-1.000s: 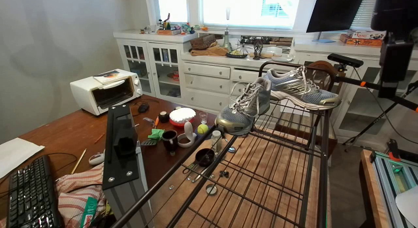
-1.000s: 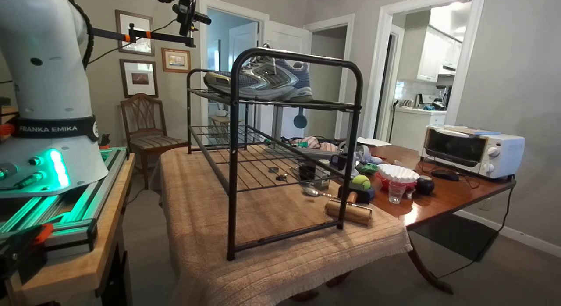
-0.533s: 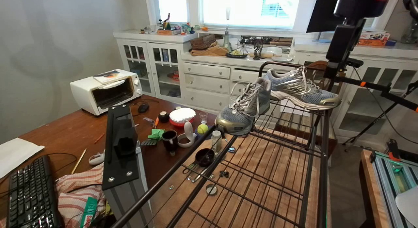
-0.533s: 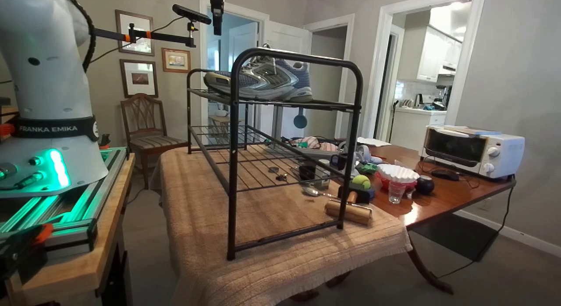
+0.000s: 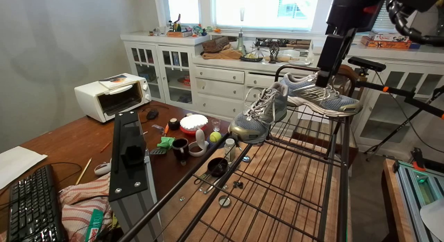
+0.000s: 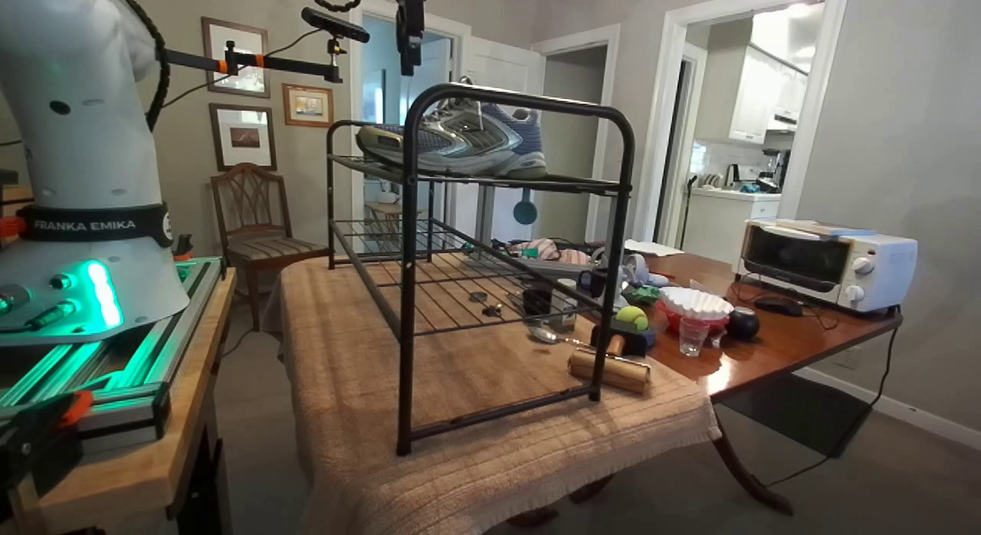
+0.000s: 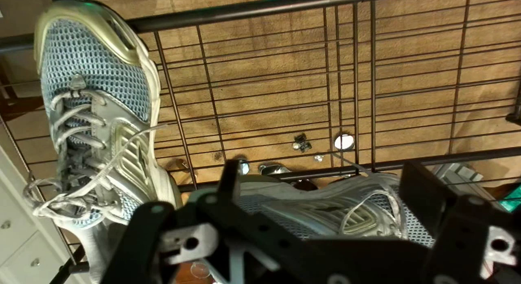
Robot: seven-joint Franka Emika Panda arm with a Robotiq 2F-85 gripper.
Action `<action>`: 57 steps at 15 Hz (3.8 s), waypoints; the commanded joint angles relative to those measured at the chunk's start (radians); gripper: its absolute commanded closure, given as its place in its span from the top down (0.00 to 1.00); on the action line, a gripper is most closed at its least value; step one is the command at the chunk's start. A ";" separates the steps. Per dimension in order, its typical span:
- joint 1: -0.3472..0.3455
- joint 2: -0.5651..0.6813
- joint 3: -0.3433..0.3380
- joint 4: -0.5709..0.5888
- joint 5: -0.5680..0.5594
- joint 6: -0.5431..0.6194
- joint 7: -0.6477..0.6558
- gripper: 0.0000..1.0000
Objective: Turn the shoe on the left 90 degrees to the right
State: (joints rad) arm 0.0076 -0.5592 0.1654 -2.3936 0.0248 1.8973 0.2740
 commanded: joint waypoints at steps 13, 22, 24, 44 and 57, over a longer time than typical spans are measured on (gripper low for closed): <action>0.015 0.130 -0.054 0.073 0.007 0.133 -0.081 1.00; 0.046 0.281 -0.103 0.113 0.067 0.289 -0.261 1.00; 0.052 0.301 -0.106 0.121 0.084 0.297 -0.284 1.00; 0.081 0.350 -0.099 0.156 0.114 0.284 -0.340 1.00; 0.079 0.360 -0.103 0.162 0.116 0.280 -0.338 1.00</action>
State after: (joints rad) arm 0.0799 -0.2198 0.0717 -2.2492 0.1156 2.1794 -0.0474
